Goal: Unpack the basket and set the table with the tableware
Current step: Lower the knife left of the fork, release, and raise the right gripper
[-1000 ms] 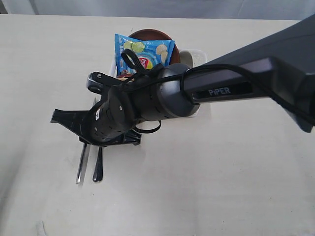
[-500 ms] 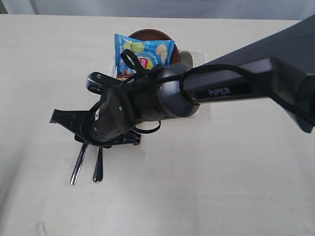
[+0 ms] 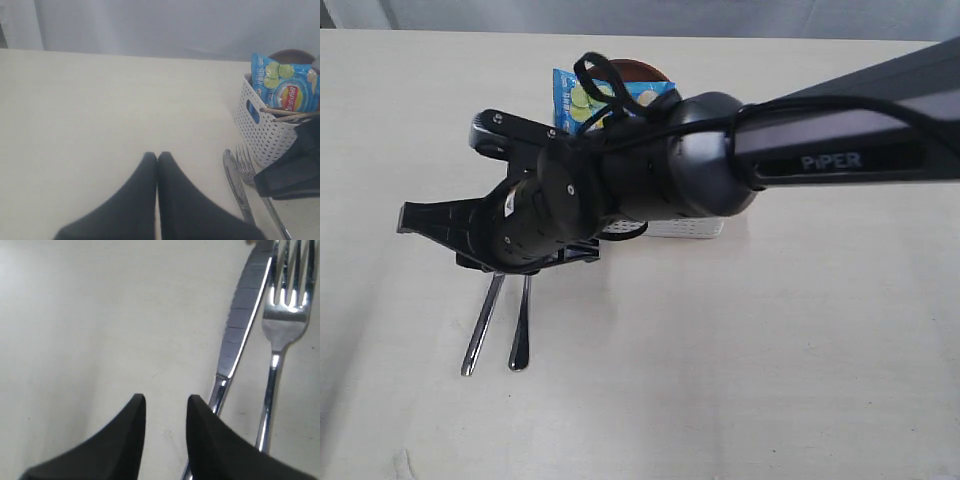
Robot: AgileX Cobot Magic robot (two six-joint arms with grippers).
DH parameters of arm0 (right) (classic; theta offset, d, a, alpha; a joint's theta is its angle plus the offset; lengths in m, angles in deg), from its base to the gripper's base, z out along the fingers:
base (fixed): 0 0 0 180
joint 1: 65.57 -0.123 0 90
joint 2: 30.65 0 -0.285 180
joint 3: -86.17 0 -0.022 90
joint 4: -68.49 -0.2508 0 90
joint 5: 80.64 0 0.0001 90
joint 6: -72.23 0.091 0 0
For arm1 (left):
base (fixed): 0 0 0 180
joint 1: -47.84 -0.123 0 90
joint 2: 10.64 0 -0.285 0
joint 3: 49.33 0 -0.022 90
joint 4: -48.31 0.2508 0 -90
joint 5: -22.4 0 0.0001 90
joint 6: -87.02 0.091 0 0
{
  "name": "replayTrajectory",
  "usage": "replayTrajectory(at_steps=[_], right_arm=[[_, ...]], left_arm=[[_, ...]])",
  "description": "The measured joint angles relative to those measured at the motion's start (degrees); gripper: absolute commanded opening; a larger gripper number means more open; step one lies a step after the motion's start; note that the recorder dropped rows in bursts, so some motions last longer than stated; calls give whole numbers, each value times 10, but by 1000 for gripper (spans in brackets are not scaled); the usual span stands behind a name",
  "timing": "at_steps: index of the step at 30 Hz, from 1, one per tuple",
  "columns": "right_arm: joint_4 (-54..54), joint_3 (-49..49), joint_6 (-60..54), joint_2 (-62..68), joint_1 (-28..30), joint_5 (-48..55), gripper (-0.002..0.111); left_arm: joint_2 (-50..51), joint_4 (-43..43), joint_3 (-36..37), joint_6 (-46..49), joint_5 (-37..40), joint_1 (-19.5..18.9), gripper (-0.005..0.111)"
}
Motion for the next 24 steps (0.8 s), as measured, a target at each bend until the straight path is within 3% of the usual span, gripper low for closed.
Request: replayTrajectory(at_steps=[6,12,24], right_arm=[[1,0,-46,-18,-11,41,-1],[1,0,-56,1,-50,52,0],[2,0,-72,17,-68,66,0]], left_arm=[[0,0,0,0,0,0,0],[0,0,0,0,0,0,0],[0,0,0,0,0,0,0]])
